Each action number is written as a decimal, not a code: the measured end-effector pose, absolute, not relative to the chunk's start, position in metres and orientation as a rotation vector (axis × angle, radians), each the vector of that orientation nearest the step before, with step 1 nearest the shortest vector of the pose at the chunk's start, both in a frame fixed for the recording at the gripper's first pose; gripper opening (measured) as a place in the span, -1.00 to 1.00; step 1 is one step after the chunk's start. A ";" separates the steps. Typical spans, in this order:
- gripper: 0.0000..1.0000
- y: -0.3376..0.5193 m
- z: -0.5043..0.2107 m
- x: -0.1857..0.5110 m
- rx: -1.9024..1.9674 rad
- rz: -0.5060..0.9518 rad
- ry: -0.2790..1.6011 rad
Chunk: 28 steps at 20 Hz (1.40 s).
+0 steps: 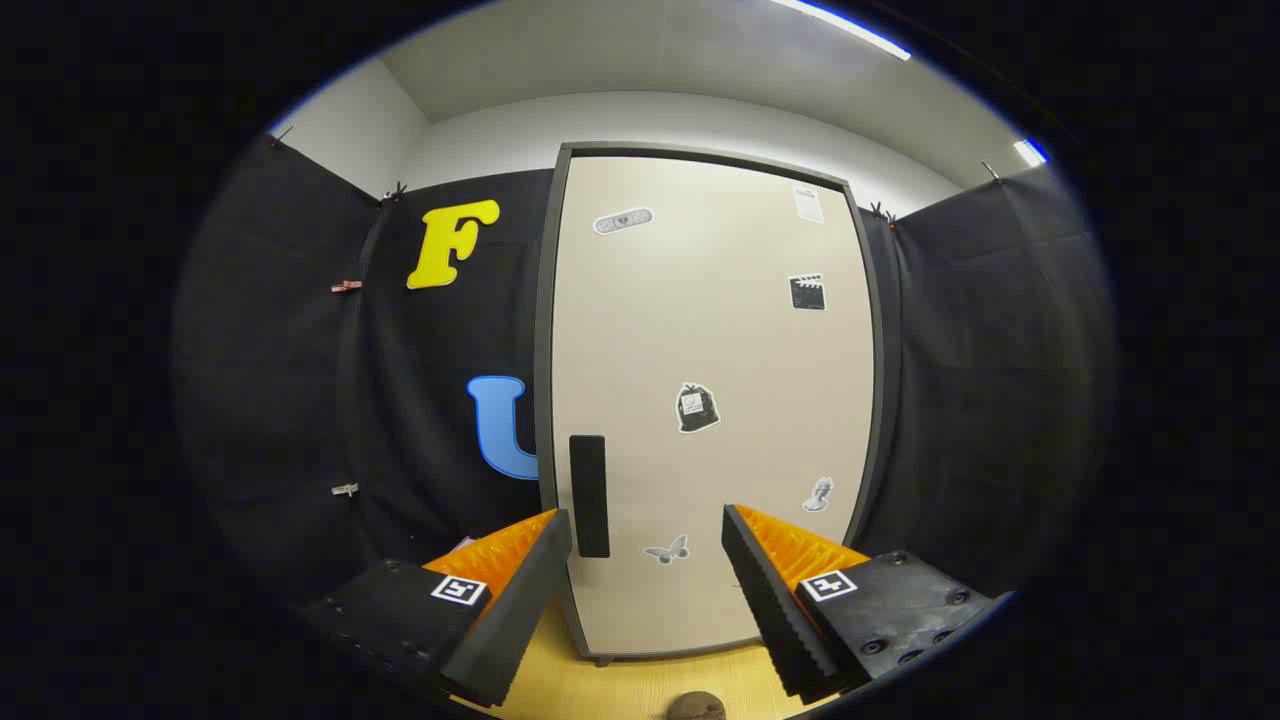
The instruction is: Open the shoe cabinet door, grab the shoes and put them into the shoe cabinet, then close the shoe cabinet door.
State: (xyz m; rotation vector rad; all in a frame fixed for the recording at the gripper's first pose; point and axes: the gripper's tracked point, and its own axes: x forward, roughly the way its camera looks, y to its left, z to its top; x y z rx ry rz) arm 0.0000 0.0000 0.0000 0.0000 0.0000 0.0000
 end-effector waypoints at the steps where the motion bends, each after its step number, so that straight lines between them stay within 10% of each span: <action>1: 0.95 0.001 0.000 0.000 0.002 0.009 0.002; 28: 0.95 0.029 -0.034 0.077 0.038 0.050 0.050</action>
